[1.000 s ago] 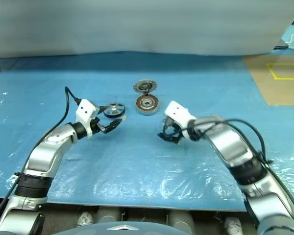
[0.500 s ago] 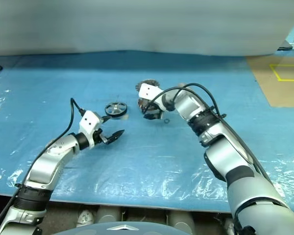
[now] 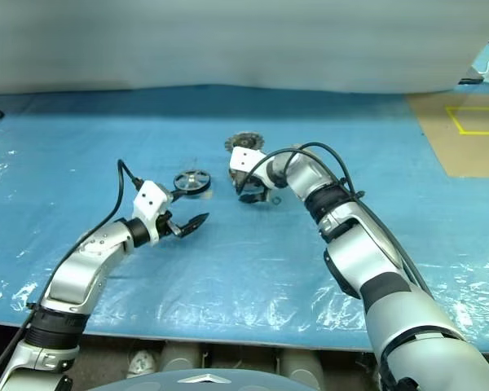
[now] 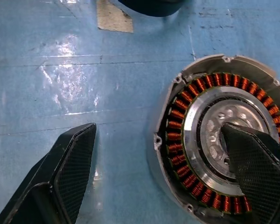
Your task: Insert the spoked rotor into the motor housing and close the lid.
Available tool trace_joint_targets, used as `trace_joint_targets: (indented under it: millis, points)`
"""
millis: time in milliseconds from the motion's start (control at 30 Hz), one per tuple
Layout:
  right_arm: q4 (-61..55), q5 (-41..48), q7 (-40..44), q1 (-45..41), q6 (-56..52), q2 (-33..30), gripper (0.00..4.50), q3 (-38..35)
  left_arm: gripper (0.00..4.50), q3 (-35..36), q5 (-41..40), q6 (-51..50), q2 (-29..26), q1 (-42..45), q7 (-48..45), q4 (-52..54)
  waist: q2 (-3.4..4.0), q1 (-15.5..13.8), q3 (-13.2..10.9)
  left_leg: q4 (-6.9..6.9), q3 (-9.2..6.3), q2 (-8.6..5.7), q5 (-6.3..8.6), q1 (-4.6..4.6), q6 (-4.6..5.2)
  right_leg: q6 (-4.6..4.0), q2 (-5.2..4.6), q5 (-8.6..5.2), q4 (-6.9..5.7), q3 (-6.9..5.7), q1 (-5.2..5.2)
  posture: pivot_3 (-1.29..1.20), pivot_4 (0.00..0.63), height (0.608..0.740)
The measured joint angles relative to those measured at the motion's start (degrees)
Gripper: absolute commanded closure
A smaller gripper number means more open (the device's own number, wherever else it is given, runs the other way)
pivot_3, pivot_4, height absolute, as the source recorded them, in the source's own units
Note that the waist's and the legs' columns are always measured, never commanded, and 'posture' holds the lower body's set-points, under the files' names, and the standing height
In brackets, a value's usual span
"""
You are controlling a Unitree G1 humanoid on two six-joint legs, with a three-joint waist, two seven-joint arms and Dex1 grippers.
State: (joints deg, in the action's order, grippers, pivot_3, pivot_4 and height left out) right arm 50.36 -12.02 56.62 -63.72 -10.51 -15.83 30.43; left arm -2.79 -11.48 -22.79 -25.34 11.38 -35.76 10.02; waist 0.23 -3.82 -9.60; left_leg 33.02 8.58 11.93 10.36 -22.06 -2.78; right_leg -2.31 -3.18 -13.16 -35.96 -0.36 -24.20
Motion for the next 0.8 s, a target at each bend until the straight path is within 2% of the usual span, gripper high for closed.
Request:
trace_joint_targets:
  millis: [200, 433, 667, 800]
  points:
    - [1.34, -2.08, 1.47, -1.06, 1.77, 0.92, 2.64, -0.86, 0.00, -0.02, 0.03, 0.00, 0.65, 0.02, 0.13, -0.37, -0.01, 0.09, 0.01, -0.03, 0.00, 0.05, 0.00, 0.00, 0.00, -0.09, 0.02, -0.05, 0.02, -0.04, 0.00, 0.00, 0.150, 0.740]
    - [-5.00, -2.48, 5.46, 1.58, -1.88, 0.84, 2.67, -2.24, 0.00, 0.20, 0.06, 0.24, 0.80, -0.83, 0.83, -0.38, -0.04, 0.56, 0.03, -0.03, 0.00, 0.07, 0.00, 0.01, 0.01, -0.09, 0.03, -0.06, 0.02, -0.06, 0.01, 0.00, 0.150, 0.740]
    - [-42.55, -1.56, 3.19, 20.18, -29.08, 0.62, 2.67, -4.51, 0.00, 3.09, -0.03, 0.60, 0.04, -3.80, 1.65, -0.30, -0.20, 0.76, 0.12, -0.36, -0.03, 0.05, 0.00, 0.32, -0.02, -0.08, 0.08, -0.06, 0.20, -0.07, 0.24, 0.00, 0.150, 0.740]
    - [-55.75, -2.64, -0.43, 26.11, -39.78, 0.00, 2.67, -2.35, 0.00, 3.28, -0.25, 0.59, 0.08, -5.02, 1.64, -0.04, -0.20, 0.78, 0.12, -0.39, -0.02, 0.01, 0.01, 0.59, -0.03, -0.06, 0.05, -0.08, 0.26, 0.01, 0.49, 0.00, 0.150, 0.740]
